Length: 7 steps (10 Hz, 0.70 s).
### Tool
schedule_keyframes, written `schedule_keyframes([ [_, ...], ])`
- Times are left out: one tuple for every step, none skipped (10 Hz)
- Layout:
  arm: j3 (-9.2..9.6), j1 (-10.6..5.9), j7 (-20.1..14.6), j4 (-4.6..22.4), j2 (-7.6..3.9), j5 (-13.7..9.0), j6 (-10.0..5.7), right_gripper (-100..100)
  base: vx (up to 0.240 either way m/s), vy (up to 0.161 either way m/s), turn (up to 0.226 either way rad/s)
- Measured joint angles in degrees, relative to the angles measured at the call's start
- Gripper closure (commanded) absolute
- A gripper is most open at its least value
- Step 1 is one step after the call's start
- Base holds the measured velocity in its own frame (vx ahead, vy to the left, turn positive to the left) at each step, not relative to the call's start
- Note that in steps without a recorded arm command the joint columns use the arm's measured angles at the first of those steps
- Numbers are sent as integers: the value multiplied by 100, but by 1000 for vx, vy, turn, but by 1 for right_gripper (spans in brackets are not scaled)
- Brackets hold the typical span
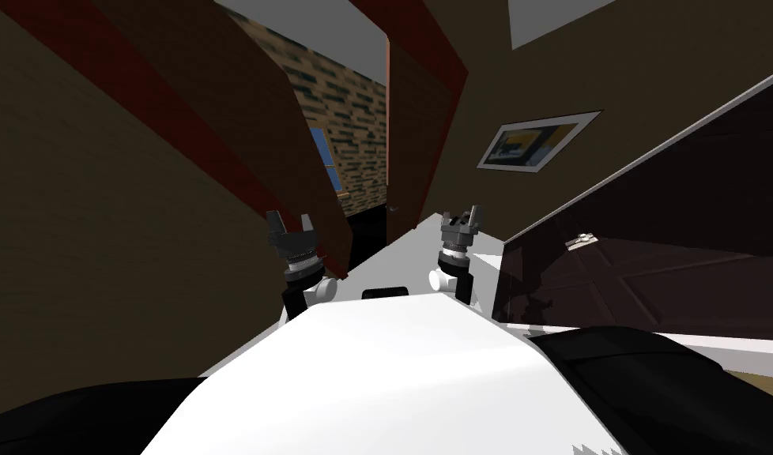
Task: Push the door open
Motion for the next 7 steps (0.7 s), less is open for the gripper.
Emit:
schedule_keyframes([
  [35, -37, -5, 117, -12, 36, -23, -100, 106, -50, 35],
  [21, -100, -33, 263, -49, 48, -52, -100, 107, -86, 34],
  [46, -136, -55, 355, -70, 81, -44, -100, 103, -73, 40],
  [77, -178, -70, 497, -89, 118, -70, -100, 94, -63, 32],
  [91, -206, -95, 642, -117, 143, -121, -100, 85, -45, 31],
  [101, -281, -112, 803, -133, 173, -156, -100, 95, -33, 34],
  [99, -376, -130, 977, -154, 198, -177, -100, 95, -30, 31],
])
